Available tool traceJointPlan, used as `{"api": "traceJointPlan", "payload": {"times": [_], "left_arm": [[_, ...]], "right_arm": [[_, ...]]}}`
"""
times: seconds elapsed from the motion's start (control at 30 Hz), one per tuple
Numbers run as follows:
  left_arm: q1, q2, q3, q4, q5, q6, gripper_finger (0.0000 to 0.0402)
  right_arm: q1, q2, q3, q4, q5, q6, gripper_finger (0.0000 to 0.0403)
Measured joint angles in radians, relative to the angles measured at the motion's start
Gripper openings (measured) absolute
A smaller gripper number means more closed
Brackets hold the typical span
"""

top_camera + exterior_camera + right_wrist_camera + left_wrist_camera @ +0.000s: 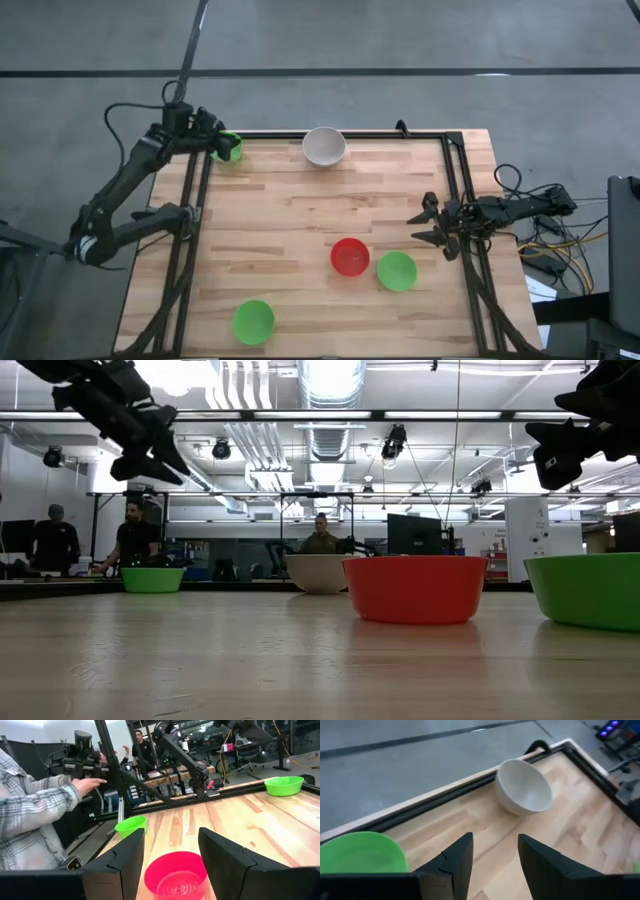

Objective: Nest bowls inside each other
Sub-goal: Stack the top green bowl on top of the white bowl

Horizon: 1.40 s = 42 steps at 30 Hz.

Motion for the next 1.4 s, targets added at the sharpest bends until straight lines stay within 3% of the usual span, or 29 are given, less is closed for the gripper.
{"api": "traceJointPlan", "payload": {"times": [0.4, 0.83, 1.4], "left_arm": [[0.012, -0.067, 0.114, -0.096, -0.15, -0.014, 0.0161], [0.012, -0.113, 0.115, -0.273, -0.161, 0.075, 0.0161], [0.012, 0.045, 0.115, -0.268, -0.173, 0.038, 0.0161]], "right_arm": [[0.0, 0.0, 0.0, 0.0, 0.0, 0.0, 0.0183], [0.0, 0.0, 0.0, 0.0, 0.0, 0.0, 0.0183], [0.0, 0.0, 0.0, 0.0, 0.0, 0.0, 0.0183]]}}
